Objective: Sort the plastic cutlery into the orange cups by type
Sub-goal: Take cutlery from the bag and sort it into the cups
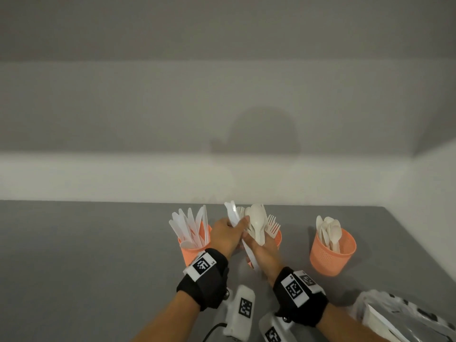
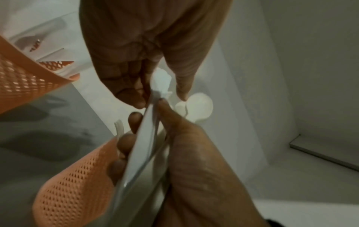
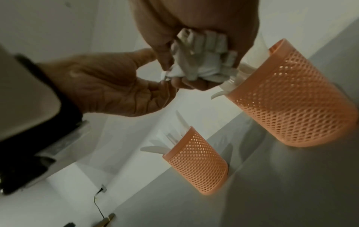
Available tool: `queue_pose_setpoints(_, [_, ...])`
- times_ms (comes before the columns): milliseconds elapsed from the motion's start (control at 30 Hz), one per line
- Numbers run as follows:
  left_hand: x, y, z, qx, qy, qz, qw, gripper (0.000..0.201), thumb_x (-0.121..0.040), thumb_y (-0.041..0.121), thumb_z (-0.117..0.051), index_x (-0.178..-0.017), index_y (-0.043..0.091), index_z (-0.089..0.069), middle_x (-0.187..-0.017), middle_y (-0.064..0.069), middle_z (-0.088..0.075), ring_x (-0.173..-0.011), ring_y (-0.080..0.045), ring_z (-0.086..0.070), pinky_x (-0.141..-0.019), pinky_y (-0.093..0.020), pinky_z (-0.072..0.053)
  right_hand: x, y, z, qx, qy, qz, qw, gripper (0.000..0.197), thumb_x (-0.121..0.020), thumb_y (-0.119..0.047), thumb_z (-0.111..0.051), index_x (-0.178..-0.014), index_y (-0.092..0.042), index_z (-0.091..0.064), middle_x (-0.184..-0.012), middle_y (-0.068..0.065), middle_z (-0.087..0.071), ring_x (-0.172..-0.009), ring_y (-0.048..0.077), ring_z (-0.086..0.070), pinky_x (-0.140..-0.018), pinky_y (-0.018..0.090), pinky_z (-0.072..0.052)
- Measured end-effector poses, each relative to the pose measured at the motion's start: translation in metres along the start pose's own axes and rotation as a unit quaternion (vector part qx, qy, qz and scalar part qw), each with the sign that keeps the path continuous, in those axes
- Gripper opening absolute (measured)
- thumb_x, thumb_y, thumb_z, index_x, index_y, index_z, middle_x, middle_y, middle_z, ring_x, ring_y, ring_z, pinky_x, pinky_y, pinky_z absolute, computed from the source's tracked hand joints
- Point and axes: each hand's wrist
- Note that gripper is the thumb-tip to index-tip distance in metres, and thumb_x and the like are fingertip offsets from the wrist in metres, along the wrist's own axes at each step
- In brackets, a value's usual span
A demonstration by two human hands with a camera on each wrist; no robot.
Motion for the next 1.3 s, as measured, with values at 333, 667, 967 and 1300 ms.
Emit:
queue_pose_setpoints(333, [0.001,-0.007,-0.004,-0.078,-0.020,-0.016,0.997,0.029,-0.095,0.014,-0.039,-0.091,-0.003,-0.061,-0.085,-0.016,-0.064,-0.081,-0.028,-0.062,-0.081,-0.041,-0.051,0.001,0.007,0.006,-0.065,0.021,0.003,0.998,0.033,-0.086,-0.016,-0.065,-0.118,-0.014,-0.060,-0.101,0.005,-0.070,-0.094,0.016,-0.067,-0.078,0.023,-0.054])
queue_pose_setpoints(667, [0.009,-0.012,-0.005,-0.034,0.021,-0.019,0.999,0.023,-0.097,0.019,-0.041,-0.081,0.014,-0.055,-0.095,-0.020,-0.068,-0.089,-0.033,-0.065,-0.088,-0.045,-0.051,0.000,0.004,0.010,-0.031,0.005,-0.003,1.000,0.041,-0.087,-0.005,-0.061,-0.126,-0.008,-0.049,-0.115,0.011,-0.063,-0.105,0.020,-0.061,-0.077,0.017,-0.053])
queue_pose_setpoints(967, [0.000,-0.025,-0.003,-0.062,0.010,-0.031,0.998,0.028,-0.097,0.025,-0.039,-0.101,0.008,-0.060,-0.095,-0.013,-0.068,-0.091,-0.028,-0.065,-0.090,-0.046,-0.050,0.000,-0.003,0.012,0.009,-0.050,-0.012,0.999,0.037,-0.086,0.004,-0.057,-0.121,-0.008,-0.051,-0.108,0.008,-0.063,-0.101,0.016,-0.061,-0.082,0.014,-0.050])
queue_pose_setpoints(1300, [-0.007,-0.014,0.014,0.114,0.038,-0.008,0.993,0.018,-0.098,0.018,-0.037,-0.104,0.008,-0.051,-0.068,-0.006,-0.061,-0.069,-0.022,-0.059,-0.079,-0.037,-0.050,-0.003,-0.006,0.015,0.027,-0.078,-0.064,0.995,0.007,-0.093,-0.008,-0.053,-0.100,-0.006,-0.054,-0.065,0.006,-0.061,-0.056,0.019,-0.059,-0.054,0.031,-0.052])
Point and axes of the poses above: each hand's wrist, its own x-axis away from the middle knuckle, its own z-axis out of the back of the hand, y = z × x
